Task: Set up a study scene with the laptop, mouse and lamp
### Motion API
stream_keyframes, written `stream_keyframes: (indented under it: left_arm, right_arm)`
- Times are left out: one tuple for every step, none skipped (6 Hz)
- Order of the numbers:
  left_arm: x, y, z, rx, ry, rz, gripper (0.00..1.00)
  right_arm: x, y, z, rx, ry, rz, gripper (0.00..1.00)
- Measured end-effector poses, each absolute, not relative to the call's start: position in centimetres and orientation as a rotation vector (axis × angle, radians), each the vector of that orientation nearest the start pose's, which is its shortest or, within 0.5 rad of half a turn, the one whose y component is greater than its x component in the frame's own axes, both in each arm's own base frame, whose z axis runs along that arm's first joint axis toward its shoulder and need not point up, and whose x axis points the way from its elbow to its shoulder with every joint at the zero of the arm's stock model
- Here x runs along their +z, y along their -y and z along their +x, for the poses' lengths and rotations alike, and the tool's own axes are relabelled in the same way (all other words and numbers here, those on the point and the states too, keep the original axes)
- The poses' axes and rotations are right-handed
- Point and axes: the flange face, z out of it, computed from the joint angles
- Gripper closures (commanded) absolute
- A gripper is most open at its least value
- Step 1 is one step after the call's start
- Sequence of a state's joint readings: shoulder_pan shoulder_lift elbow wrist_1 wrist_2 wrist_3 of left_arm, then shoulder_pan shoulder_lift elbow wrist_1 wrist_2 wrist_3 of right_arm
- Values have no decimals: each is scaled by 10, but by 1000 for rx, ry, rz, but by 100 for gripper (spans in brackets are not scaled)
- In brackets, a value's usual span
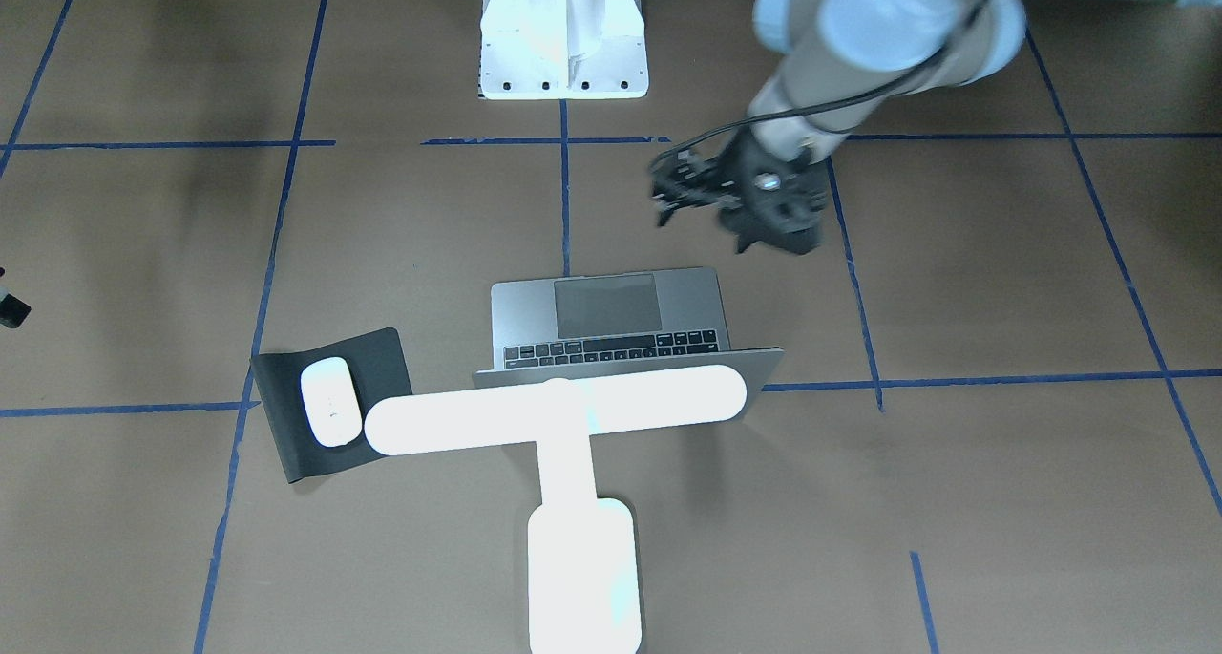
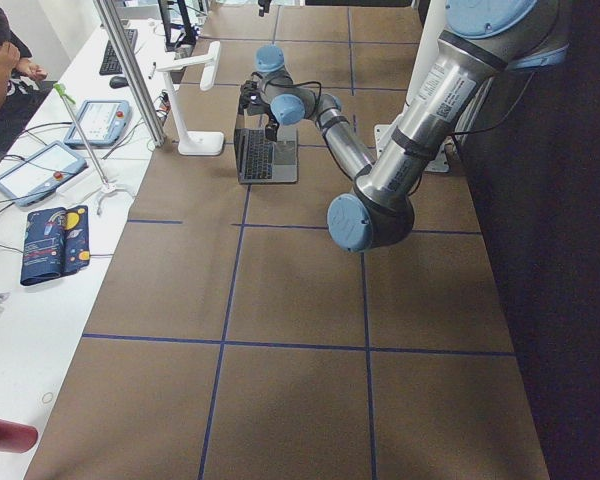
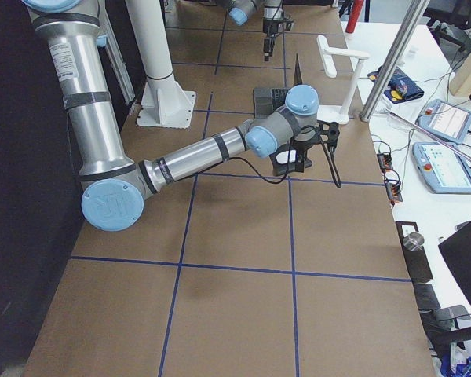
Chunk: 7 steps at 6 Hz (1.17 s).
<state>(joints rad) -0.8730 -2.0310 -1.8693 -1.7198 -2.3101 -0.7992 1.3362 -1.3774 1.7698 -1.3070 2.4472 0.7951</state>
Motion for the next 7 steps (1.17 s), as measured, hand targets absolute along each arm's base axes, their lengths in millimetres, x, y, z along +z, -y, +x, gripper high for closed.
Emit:
stream_keyframes:
  left_arm:
    - [302,498,261,318,-1059,199,1]
    - [368,499,193,397,-1012,249,1]
    - [437,497,122,479,-947,302,1]
    - [491,495,59,527,-886,318,1]
    - [526,491,7,509,-853,285,0]
    - [559,480,-33,428,-842,217,0]
    - [590,464,-59,350,-813,148,0]
  right_arm:
    - [442,545,-49,199,1044,122,0]
    - [474,524,-27,160,1029,132,0]
    - [513,501,-10,104,992,145,0]
    - [548,479,1,51,949,151,0]
    - [577,458,11,7,913,134,0]
    - [600,444,25,-45,875,103,0]
    - [613,436,40,-94,842,70,0]
